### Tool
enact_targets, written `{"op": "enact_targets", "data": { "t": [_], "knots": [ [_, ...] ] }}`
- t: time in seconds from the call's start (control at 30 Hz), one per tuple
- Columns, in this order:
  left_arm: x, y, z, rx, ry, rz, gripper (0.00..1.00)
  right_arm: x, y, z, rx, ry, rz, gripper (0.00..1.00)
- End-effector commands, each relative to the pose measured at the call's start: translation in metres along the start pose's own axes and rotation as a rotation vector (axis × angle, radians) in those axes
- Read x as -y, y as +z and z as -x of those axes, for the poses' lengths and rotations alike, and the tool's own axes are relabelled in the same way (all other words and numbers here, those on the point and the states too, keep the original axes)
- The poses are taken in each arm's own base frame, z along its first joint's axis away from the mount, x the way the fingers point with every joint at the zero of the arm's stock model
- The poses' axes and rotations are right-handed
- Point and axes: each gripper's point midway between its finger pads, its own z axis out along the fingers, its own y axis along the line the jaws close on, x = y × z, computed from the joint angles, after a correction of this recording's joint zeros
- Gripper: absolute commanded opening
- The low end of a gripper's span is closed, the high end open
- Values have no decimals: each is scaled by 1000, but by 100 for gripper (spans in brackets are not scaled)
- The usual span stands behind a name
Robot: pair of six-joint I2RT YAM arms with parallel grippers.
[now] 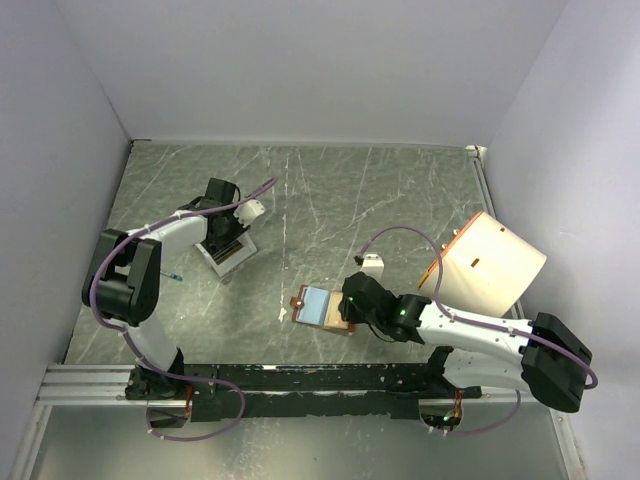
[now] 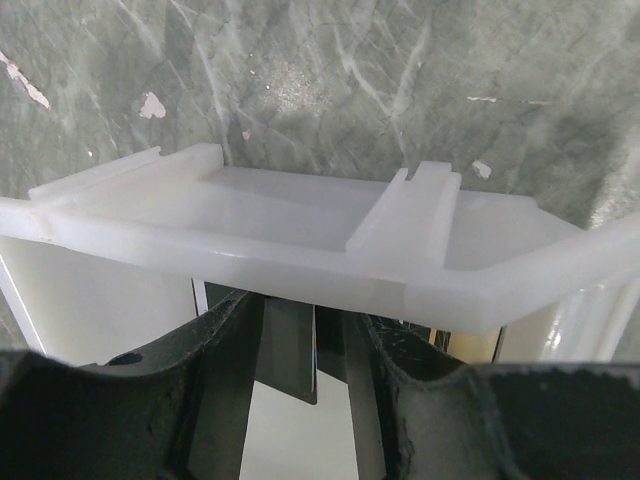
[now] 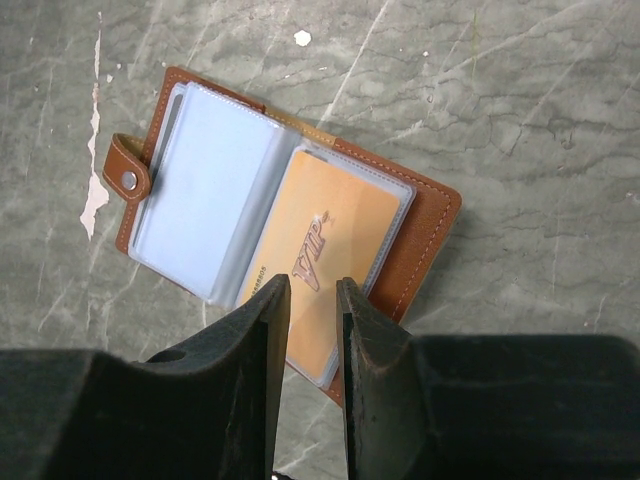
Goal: Put the credit cards into the card holder
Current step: Pick up the credit card from the storage box.
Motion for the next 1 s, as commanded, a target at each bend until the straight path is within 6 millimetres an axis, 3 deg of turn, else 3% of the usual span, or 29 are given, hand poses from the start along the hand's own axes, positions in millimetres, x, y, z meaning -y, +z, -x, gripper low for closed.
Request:
{"op": "enact_targets", "data": {
  "t": [0.0, 0.33, 0.63, 0.83, 0.97],
  "knots": [
    [18, -7, 3, 28, -3, -77, 48, -6, 1, 8, 23, -7, 4, 26],
    [22, -12, 2, 7, 20, -65, 44, -3, 0, 4, 21, 7, 11, 25],
    [21, -18, 2, 9, 35, -41, 30, -2, -3, 5, 28, 11, 14, 25],
    [8, -26, 4, 14, 26, 26, 9, -3, -3, 5, 28, 14, 19, 25],
    [-5, -37, 6, 23, 7, 97, 7, -2, -4, 4, 29, 15, 18, 25]
  ]
}}
